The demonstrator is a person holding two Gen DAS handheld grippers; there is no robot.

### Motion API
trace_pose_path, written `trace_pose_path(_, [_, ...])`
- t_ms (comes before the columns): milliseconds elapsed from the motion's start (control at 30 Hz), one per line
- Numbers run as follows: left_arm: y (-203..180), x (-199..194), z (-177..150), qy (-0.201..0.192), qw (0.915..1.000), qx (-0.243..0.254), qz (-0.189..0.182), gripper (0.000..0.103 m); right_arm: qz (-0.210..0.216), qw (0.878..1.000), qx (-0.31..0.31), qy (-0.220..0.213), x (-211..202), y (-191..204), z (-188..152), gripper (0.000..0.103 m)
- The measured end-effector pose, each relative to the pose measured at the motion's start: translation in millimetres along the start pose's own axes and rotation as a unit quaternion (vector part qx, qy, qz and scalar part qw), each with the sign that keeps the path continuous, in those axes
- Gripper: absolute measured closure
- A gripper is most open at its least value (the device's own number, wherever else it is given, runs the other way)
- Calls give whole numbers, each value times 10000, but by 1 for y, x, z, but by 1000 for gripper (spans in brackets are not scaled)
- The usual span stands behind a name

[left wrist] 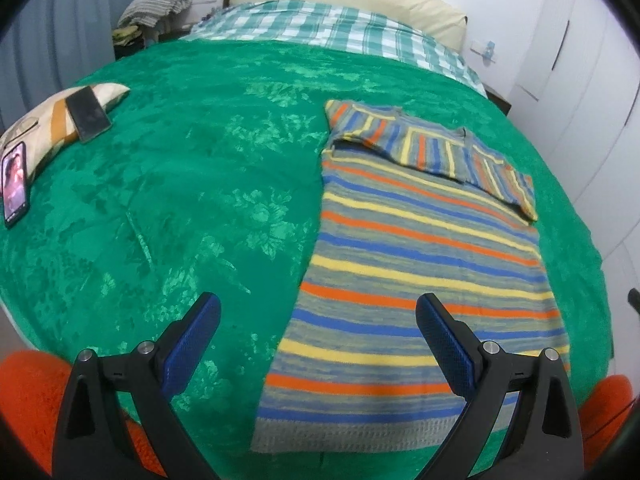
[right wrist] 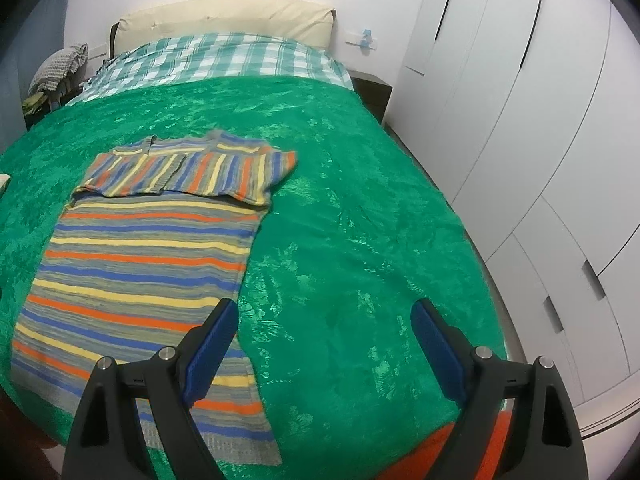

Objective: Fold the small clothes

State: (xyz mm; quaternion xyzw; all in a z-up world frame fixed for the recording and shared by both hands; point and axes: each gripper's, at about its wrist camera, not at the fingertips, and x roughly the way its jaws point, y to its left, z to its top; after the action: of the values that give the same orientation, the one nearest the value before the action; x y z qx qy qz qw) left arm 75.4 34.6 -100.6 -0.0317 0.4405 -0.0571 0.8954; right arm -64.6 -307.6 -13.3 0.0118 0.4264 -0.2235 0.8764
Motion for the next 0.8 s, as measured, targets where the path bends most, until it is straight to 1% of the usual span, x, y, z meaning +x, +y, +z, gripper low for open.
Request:
trace_pose_path(433, [1,3,-3,50,10000,4,66,4,-107,9999,22,12,-2,-2,1,16])
trace_pose_path(500, [1,6,-5,113,9999,48,108,4,-90,10000,32,4,-2,-2,1,16])
trace_pose_path(567, [4,13,-8,277,9993,111,205,4,-12,10000,99,-10,-1,-5,0,16])
trace_pose_path(600, [7,17,-11,377,9989,112,254,4,153,9997,200,-25,1,-9,-2,16])
trace_pose_path(667, [16,31,-18,716,9970,76,290,4,762,9961,442,67,10,-18,-8,16])
trace_pose_path(700, [22,40,-24,989,9947,55,272,4,1046,9929,538,184,16,-21,-12,16])
trace_pose_path(733, [26,49,-30,1255,9917,59,266,4,1362,9878,643,406,27,-27,-20,16])
trace_pose_path(767, [28,57,-36,1473,9886,89,303,5,1546,9837,689,601,36,-29,-27,16])
trace_pose_path(800, [29,62,-39,1599,9865,117,348,5,1709,9796,699,788,44,-31,-34,16])
